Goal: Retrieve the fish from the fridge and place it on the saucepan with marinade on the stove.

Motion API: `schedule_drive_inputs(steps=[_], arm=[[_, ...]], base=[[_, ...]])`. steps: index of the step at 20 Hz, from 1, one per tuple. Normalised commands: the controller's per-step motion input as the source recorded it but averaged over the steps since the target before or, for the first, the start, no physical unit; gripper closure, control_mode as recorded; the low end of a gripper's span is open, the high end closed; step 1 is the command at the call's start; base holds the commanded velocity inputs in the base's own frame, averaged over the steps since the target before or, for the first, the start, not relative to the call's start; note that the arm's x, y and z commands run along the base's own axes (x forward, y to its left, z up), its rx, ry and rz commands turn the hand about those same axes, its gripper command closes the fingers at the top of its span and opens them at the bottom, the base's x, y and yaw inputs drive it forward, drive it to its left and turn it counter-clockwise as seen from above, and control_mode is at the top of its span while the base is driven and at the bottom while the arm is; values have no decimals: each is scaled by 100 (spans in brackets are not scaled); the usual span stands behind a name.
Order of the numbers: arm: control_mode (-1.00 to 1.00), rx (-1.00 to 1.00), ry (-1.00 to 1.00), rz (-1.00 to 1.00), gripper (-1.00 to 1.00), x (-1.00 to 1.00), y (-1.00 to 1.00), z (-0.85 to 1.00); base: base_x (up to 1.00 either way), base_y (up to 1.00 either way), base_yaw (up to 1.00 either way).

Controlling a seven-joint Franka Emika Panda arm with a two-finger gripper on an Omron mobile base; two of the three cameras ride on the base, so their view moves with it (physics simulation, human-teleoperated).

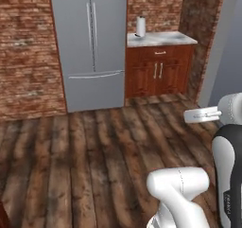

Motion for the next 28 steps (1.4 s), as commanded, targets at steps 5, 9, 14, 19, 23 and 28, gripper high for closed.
schedule_drive_inputs(steps=[5, 9, 14, 19, 23, 28], arm=[[100, 0, 0, 0, -100, 0, 0, 0], [100, 0, 0, 0, -100, 0, 0, 0], [100, 0, 0, 0, -100, 0, 0, 0], [100, 0, 0, 0, -100, 0, 0, 0], [100, 0, 0, 0, -100, 0, 0, 0], [100, 0, 0, 0, -100, 0, 0, 0]], base=[[70, -10, -38], [60, 26, -10], [48, 5, 0], [80, 13, 0], [100, 32, 0], [99, 36, 6]])
